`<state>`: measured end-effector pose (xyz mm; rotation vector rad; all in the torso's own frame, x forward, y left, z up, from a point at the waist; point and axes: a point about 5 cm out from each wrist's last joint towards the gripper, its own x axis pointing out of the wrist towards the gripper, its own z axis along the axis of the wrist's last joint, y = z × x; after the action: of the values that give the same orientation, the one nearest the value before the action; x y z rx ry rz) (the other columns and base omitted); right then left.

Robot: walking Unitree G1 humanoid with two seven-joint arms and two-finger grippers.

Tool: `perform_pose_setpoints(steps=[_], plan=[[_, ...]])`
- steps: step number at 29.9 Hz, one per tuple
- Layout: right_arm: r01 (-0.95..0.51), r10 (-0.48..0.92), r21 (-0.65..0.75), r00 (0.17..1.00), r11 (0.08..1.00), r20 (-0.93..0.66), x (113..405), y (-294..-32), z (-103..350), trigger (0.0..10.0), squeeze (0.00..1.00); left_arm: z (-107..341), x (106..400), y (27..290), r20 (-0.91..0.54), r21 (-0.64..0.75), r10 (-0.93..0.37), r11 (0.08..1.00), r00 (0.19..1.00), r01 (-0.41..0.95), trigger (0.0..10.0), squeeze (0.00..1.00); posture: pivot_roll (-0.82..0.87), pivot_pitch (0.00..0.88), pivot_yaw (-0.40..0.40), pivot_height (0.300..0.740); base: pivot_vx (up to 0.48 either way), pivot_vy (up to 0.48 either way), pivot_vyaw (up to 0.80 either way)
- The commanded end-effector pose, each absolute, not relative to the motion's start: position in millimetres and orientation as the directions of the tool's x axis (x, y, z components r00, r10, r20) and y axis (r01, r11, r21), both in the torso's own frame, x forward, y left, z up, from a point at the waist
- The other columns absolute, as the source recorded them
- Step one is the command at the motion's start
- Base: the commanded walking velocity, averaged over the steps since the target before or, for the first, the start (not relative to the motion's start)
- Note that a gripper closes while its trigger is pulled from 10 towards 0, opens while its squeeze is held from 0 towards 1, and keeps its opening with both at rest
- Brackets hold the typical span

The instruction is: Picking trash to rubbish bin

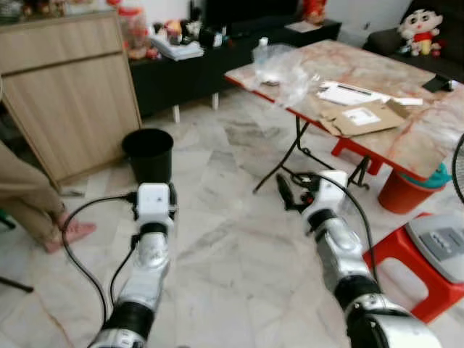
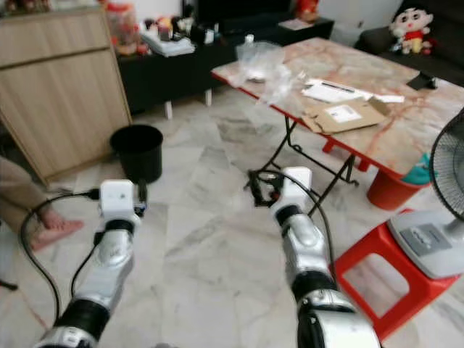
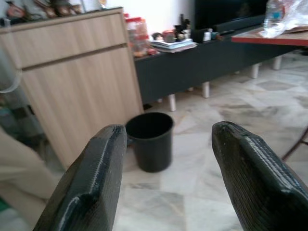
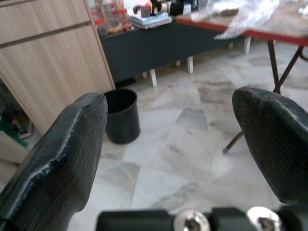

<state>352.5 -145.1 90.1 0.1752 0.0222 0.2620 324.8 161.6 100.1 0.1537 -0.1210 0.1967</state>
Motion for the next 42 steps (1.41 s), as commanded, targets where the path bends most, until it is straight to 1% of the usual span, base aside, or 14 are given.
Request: perform_pose_setpoints(steps=[1, 4, 8, 15, 36, 42], plan=[[-0.229, 0.232, 0.17, 0.973, 0.958, 0.006, 354.1, -155.9, 93.4, 10.0, 0.0, 100.5, 325.5, 153.6, 0.133, 0.129, 0.163, 0.975, 0.978, -0.18, 10.0, 0.0, 0.0, 0.0, -0.061, 0.74, 0.0, 0.0, 0.0], [-0.242, 0.243, 0.139, 0.97, 0.96, 0.006, 354.1, -155.2, 94.3, 10.0, 0.0, 100.4, 325.5, 154.3, 0.132, 0.132, 0.164, 0.975, 0.978, -0.181, 10.0, 0.0, 0.0, 0.0, -0.064, 0.74, 0.0, 0.0, 0.0], [-0.242, 0.243, 0.134, 0.97, 0.961, 0.009, 354.2, -154.7, 94.8, 10.0, 0.0, 99.7, 325.5, 154.7, 0.125, 0.131, 0.17, 0.974, 0.977, -0.187, 10.0, 0.0, 0.0, 0.0, -0.067, 0.74, 0.293, 0.0, 0.0], [-0.234, 0.237, 0.17, 0.971, 0.957, -0.001, 355.8, -154.2, 95.0, 10.0, 0.0, 97.8, 324.6, 157.1, 0.116, 0.127, 0.182, 0.972, 0.976, -0.197, 10.0, 0.0, -0.01, 0.0, -0.071, 0.74, 0.389, 0.0, 0.0], [-0.226, 0.233, 0.159, 0.972, 0.961, -0.026, 355.2, -158.7, 92.4, 10.0, 0.0, 98.1, 327.2, 158.1, 0.109, 0.121, 0.191, 0.972, 0.976, -0.203, 10.0, 0.0, -0.01, 0.0, -0.08, 0.74, 0.418, 0.0, 0.0], [-0.231, 0.239, 0.155, 0.971, 0.961, -0.032, 353.2, -159.0, 89.8, 10.0, 0.0, 95.0, 325.9, 152.2, 0.107, 0.125, 0.171, 0.975, 0.98, -0.183, 10.0, 0.0, -0.02, 0.0, -0.093, 0.74, 0.0, 0.0, 0.0]])
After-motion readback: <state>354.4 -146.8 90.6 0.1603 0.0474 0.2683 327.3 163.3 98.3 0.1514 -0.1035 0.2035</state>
